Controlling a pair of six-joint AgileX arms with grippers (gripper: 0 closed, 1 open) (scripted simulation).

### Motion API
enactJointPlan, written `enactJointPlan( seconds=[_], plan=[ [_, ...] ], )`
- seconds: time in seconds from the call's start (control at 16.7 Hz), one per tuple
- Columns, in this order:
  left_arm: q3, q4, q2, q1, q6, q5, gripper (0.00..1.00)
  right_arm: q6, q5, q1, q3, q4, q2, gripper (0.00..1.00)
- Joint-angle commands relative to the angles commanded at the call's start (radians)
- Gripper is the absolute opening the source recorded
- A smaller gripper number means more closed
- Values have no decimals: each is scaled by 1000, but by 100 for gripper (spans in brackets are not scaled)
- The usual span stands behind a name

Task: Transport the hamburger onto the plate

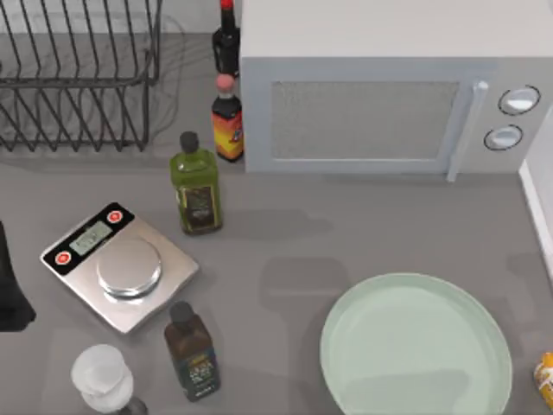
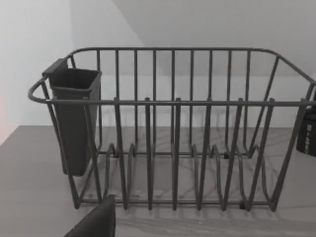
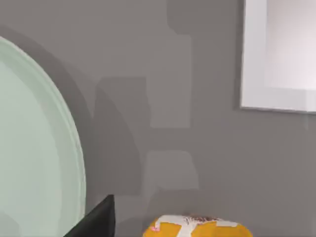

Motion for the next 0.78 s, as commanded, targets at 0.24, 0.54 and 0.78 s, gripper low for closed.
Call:
enactJointPlan(
  seconds=[0.24, 0.54, 0.78],
  plan=[
    [0, 0, 0, 0, 0, 0, 100, 27, 1, 51, 158, -211, 279, 100],
    [0, 0, 0, 0, 0, 0, 100, 47, 0, 90, 283, -364, 488, 100],
    [0, 0, 0, 0, 0, 0, 100, 49, 0, 93, 295, -378, 506, 100]
  ],
)
